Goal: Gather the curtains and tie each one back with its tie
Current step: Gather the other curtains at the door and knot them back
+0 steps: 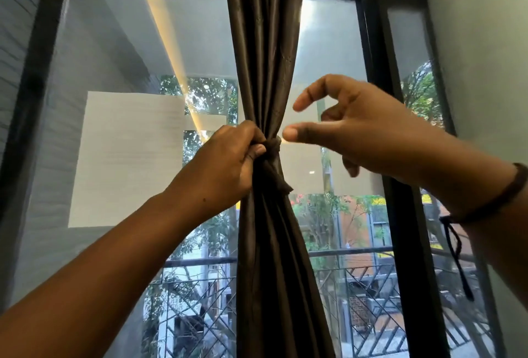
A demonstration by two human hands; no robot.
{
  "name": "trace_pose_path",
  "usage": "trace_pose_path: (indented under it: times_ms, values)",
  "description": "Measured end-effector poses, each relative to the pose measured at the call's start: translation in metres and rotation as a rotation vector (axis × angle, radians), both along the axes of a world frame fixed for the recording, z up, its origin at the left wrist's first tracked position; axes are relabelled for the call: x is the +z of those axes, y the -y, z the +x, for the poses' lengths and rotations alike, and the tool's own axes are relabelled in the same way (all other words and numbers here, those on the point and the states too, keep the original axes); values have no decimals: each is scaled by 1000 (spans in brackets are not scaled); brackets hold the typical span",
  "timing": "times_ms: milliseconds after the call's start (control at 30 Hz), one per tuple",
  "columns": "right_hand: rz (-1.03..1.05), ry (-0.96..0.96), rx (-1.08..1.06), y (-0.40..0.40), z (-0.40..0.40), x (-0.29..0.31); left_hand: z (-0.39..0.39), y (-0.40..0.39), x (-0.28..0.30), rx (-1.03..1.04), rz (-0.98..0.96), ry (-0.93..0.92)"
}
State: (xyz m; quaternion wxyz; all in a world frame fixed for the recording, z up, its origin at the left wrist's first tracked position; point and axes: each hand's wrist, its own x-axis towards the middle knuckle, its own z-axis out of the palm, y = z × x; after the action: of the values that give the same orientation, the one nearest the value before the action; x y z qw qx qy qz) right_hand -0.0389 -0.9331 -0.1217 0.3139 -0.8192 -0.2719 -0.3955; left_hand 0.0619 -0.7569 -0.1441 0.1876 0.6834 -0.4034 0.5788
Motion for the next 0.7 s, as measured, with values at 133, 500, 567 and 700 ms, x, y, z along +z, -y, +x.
trace_pose_path:
  times_ms: [133,500,567,700]
  values:
    - [-132,-90,-289,-13,20,-16,-4,0,-1,-96,-94,-84]
    - [-253,298,-431,-37,43,-30,-1,-8,-1,-52,-32,-98]
    - [-308,346,-488,-34,37,-28,2,-12,0,11,23,-56]
    - [-431,322,-461,-27,31,-20,4,-17,0,119,110,-87]
